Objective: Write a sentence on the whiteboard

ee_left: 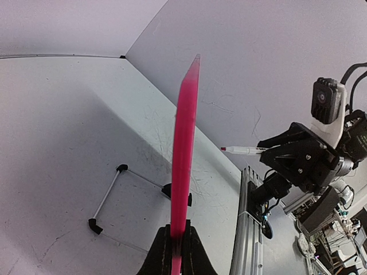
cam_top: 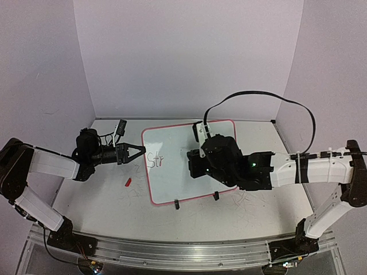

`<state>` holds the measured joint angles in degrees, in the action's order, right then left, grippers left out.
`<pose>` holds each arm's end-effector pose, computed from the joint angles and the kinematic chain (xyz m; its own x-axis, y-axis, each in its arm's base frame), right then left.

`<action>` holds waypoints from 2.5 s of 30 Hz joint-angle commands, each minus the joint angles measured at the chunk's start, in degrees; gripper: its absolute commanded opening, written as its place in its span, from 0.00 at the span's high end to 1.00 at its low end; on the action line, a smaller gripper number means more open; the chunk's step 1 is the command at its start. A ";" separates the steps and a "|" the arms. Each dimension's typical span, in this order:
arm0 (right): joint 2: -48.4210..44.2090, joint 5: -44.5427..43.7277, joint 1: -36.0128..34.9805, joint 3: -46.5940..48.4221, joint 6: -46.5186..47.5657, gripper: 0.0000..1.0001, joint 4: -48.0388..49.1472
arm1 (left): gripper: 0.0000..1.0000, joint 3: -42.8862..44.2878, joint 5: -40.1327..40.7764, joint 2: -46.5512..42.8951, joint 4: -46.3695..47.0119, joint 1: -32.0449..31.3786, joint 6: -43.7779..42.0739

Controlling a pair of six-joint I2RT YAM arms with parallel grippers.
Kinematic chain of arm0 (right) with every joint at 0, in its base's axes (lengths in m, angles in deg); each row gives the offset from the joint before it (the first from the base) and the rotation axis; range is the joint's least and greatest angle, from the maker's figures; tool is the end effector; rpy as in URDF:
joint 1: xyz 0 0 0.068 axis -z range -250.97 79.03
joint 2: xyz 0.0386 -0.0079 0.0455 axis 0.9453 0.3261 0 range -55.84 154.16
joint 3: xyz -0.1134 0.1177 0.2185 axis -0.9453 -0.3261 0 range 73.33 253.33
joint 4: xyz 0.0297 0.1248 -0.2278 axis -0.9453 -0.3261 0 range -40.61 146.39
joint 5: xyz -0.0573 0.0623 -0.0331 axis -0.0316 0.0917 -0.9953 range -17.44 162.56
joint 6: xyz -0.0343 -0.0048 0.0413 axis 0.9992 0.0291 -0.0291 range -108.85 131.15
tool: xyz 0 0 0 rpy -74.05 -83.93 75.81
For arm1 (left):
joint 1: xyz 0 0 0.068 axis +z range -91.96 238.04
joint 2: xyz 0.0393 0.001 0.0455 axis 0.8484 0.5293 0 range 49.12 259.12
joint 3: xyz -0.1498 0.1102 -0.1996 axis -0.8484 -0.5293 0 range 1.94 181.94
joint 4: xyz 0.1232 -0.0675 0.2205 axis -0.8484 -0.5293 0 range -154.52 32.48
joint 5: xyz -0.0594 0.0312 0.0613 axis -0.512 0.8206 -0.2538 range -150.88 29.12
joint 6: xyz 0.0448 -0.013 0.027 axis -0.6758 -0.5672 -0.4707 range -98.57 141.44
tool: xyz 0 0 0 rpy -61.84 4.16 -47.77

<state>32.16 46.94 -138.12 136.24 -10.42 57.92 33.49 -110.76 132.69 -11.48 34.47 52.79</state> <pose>0.1522 0.3215 0.2854 -0.3933 -0.0797 -0.9160 -0.5725 0.8008 0.1762 0.2503 -0.1388 0.2096 -0.5783 -0.1135 -0.8079 0.7657 0.2664 -0.5855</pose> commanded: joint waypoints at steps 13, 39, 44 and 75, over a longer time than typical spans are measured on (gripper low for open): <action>0.11 5.97 -0.26 -1.56 4.15 1.00 8.49 | 1.00 1.77 -1.44 -1.20 1.29 -0.69 0.21; 5.89 2.02 -0.17 3.61 4.65 1.00 5.59 | 1.00 2.17 -0.90 -0.74 0.01 -0.71 -1.29; 7.35 5.82 -0.08 5.42 5.61 1.00 6.47 | 1.00 2.32 -0.93 -0.87 -0.15 -0.76 -1.38; 10.98 4.02 -0.01 7.55 4.51 1.00 4.91 | 1.00 2.64 -1.43 -1.04 -0.50 -0.70 -1.38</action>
<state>42.41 52.25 -138.13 141.44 -5.43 63.10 33.76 -110.72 132.64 -12.25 34.45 51.67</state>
